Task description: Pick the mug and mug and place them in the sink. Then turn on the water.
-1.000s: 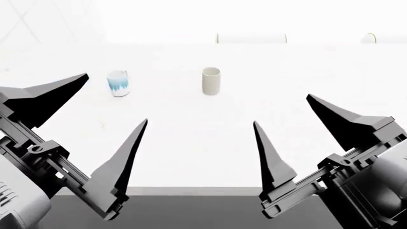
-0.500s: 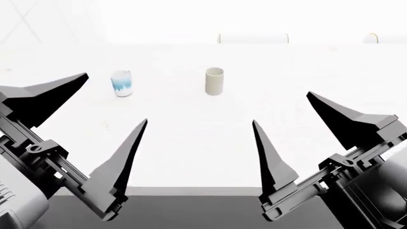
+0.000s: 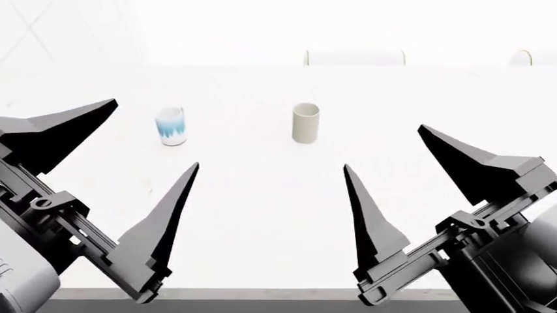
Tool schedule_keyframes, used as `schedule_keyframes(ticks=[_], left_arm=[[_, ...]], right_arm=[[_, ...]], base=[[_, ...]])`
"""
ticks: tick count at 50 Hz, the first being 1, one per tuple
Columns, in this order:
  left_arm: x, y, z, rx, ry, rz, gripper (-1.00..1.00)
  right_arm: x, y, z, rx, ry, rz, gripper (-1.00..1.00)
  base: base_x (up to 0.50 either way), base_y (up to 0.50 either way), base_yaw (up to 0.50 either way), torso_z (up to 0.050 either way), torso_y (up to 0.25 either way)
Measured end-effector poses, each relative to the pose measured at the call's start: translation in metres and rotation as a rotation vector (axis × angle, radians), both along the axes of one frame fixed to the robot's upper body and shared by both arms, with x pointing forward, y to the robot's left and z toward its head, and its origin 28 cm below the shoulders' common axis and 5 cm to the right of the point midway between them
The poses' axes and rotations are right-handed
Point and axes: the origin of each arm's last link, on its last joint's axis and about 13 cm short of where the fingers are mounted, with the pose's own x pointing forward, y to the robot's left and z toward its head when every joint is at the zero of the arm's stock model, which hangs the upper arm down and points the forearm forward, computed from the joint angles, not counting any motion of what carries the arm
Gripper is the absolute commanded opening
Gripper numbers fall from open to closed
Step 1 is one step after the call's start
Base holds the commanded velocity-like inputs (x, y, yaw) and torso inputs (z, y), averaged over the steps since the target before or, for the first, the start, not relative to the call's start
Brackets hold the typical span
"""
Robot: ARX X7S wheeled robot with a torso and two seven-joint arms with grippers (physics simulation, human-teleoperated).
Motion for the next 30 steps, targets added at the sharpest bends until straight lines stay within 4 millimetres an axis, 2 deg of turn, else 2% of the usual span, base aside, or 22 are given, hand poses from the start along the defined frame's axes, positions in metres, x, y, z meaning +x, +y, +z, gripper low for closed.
schedule_keyframes(ticks=[18,30], left_arm=[[0.001,-0.0005,0.0005,0.003,-0.001,0.0,1.0],[0.0031,-0.0014,0.0041,0.006,0.009,-0.004,1.0]], right_arm=[[0.0016,0.0007,0.0001,-0.002,0.012,-0.001,1.0],[0.0099,0.0045,0.0072,-0.009,0.041,-0.016,1.0]], base=[[0.01,0.0,0.0,0.0,0.0],[0.0,0.0,0.0,0.0,0.0]])
